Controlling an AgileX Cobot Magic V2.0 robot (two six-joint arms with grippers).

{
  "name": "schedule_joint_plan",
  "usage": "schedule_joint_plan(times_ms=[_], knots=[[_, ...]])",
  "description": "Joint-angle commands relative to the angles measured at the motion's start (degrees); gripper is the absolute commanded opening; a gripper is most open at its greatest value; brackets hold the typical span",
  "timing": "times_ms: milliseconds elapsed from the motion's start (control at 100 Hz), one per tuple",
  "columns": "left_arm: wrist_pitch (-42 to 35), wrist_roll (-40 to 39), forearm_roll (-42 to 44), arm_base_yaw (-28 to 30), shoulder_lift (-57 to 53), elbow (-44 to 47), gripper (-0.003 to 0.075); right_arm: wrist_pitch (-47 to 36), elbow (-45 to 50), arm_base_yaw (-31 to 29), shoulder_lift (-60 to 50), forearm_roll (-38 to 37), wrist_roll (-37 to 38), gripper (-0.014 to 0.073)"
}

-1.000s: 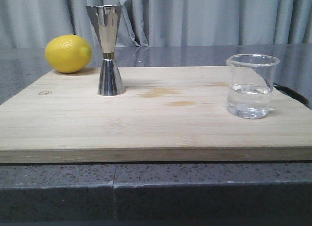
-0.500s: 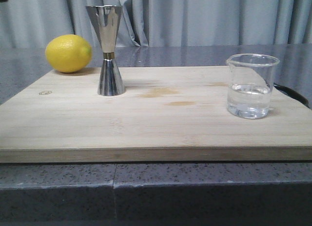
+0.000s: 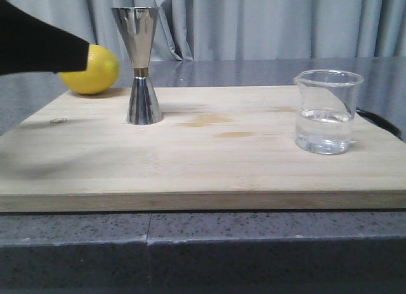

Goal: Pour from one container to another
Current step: 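Move the left gripper to the steel jigger and close around it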

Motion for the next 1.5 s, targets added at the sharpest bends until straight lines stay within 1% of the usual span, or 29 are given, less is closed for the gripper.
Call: schedule_joint_plan(times_ms=[0,180,490,630,870,1110,1490], knots=[[3.89,2.62,-4.84,-2.20,1.66,-2.23,0.0663,-8.37,0.27,1.87,0.49,-0.01,-0.70,0.0526],[3.89,5.49,-4.84,-3.93,7.22,-5.11,0.0663,-11.45,2.44,4.68,0.49,0.21,-0.70,0.0526],[6.17,5.66,-4.84,-3.93,13.29,-12.13,0.0662,-12.74,3.19,7.82,0.49,0.21,-0.70,0.0526],[7.23,5.66,-4.84,-3.93,15.45,-13.99,0.0662,-13.42,3.33,7.91,0.92,0.21,-0.70,0.0526],[11.39,5.66,-4.84,-3.93,20.26,-17.10,0.0662,-14.39,3.33,7.91,4.06,0.21,-0.70,0.0526],[14.12,6.27,-4.84,-4.13,24.62,-19.40,0.0662,-17.20,3.33,7.91,7.03,0.09,-0.70,0.0526],[13.69,6.81,-4.84,-7.73,26.78,-23.79,0.0662,-18.85,3.33,7.91,8.58,-0.23,-0.70,0.0519]])
